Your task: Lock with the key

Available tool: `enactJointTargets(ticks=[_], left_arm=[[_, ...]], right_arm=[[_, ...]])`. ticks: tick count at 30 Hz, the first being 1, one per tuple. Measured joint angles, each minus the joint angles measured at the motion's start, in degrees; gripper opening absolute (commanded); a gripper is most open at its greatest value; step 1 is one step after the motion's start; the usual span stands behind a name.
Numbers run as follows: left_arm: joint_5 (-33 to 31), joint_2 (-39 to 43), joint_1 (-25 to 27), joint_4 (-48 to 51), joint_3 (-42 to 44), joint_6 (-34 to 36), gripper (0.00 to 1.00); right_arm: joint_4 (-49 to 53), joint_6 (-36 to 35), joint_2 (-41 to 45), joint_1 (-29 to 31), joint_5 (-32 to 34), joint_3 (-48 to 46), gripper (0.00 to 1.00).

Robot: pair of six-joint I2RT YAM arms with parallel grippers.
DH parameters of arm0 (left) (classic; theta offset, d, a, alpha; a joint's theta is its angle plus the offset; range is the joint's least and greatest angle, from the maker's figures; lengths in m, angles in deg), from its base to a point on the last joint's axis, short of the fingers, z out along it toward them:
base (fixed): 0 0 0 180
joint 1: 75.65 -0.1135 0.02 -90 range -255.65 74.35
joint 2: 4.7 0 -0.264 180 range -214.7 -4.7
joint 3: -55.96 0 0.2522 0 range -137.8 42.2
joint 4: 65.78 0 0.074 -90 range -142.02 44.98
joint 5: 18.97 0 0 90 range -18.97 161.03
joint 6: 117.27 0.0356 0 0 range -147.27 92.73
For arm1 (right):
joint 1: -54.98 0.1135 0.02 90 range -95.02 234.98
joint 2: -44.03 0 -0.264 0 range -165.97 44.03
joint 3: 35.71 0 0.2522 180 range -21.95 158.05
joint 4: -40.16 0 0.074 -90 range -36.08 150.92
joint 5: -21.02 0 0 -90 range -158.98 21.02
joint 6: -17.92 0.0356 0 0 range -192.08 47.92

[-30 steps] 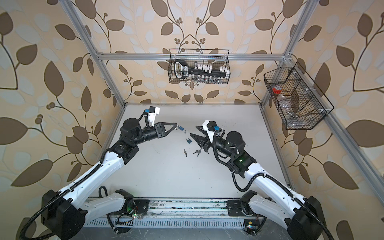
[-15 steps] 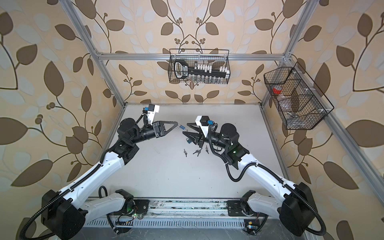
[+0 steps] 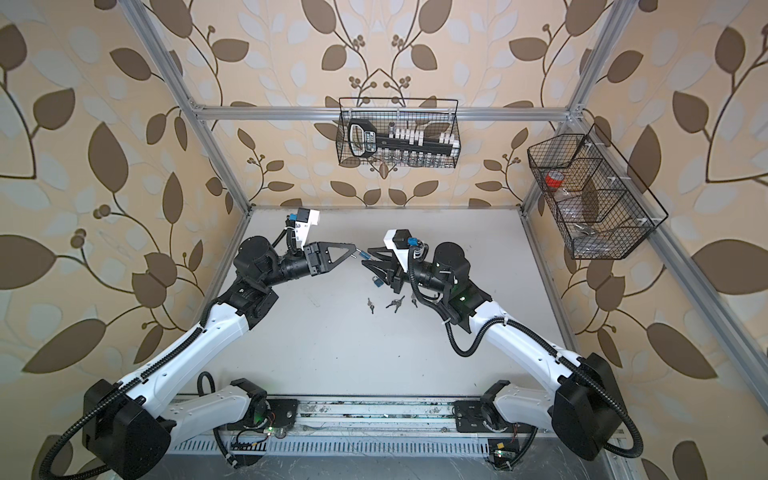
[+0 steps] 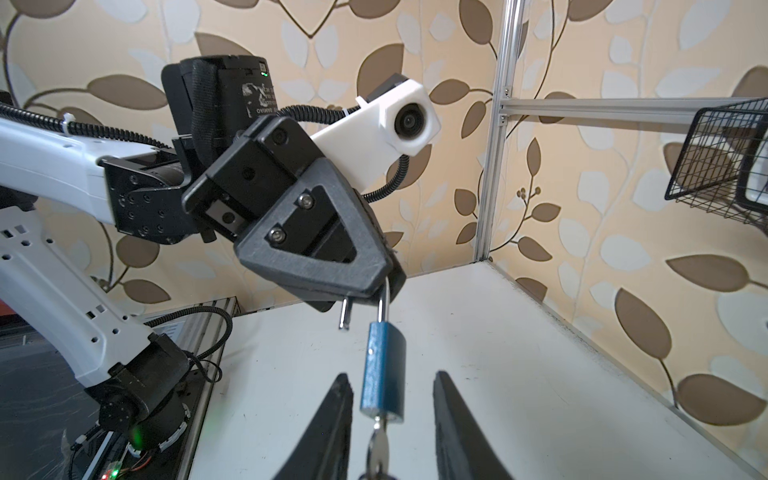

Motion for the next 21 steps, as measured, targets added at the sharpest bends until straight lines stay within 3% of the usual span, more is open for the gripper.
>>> enactJointTargets(ticks=[15,21], left_arm=[[0.0,0.0,0.0,0.1,0.0,0.0,0.0],[0.1,0.0,0.0,0.2,0.0,0.5,0.0]], right_arm=[[0.2,0.3,-0.1,0.3,-0.5,0.2,0.16],[-0.3,2.9,0.0,0.2,-1.1,0.2,0.04]])
